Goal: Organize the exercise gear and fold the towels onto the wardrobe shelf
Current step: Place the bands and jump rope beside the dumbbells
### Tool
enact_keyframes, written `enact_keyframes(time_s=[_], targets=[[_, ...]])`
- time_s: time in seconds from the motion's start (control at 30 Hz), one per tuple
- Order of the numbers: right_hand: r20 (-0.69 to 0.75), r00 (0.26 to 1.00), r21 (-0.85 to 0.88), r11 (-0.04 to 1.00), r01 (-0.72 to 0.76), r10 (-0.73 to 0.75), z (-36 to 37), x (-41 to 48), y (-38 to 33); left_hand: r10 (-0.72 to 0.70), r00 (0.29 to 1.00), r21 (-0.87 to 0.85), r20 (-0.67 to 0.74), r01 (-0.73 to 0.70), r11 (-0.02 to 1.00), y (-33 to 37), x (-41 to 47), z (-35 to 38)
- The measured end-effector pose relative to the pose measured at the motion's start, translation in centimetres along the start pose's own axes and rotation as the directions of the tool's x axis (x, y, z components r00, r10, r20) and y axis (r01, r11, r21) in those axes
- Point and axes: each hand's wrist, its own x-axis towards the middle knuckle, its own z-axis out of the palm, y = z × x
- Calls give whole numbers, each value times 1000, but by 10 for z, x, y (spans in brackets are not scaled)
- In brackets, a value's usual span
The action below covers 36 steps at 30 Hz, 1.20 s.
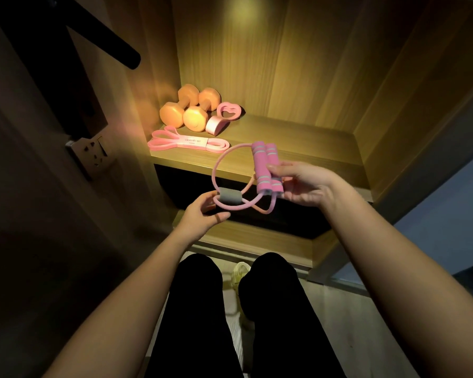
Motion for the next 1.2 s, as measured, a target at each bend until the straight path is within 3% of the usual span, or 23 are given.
enact_keyframes(time_s=[0.13,0.33,0.6,0.73,0.87,1.0,1.2], targets=[[-7,1000,210,978,-14,16,-6,-9,-9,98,995,-38,12,-97,995,20,11,12],[-78,996,265,964,-27,49,-29,-1,-6,165,985,-21,-50,-166,986,31,22,8],[-195,965,89,983,-161,176,-27,74,-1,149,989,333,-4,-139,933,50,64,-47],[-280,954,-117,983,-141,104,-10,128,-7,170,983,520,-62,-114,846,60,101,-73],[-289,957,-197,976,-87,27,11,184,-21,124,982,642,-141,-5,767,66,146,-97],[-264,964,-303,951,-55,-28,34,234,-35,117,965,680,-234,77,729,69,180,-119],[-251,968,-397,910,-120,18,59,295,-44,87,920,679,-382,216,702,61,213,-141]])
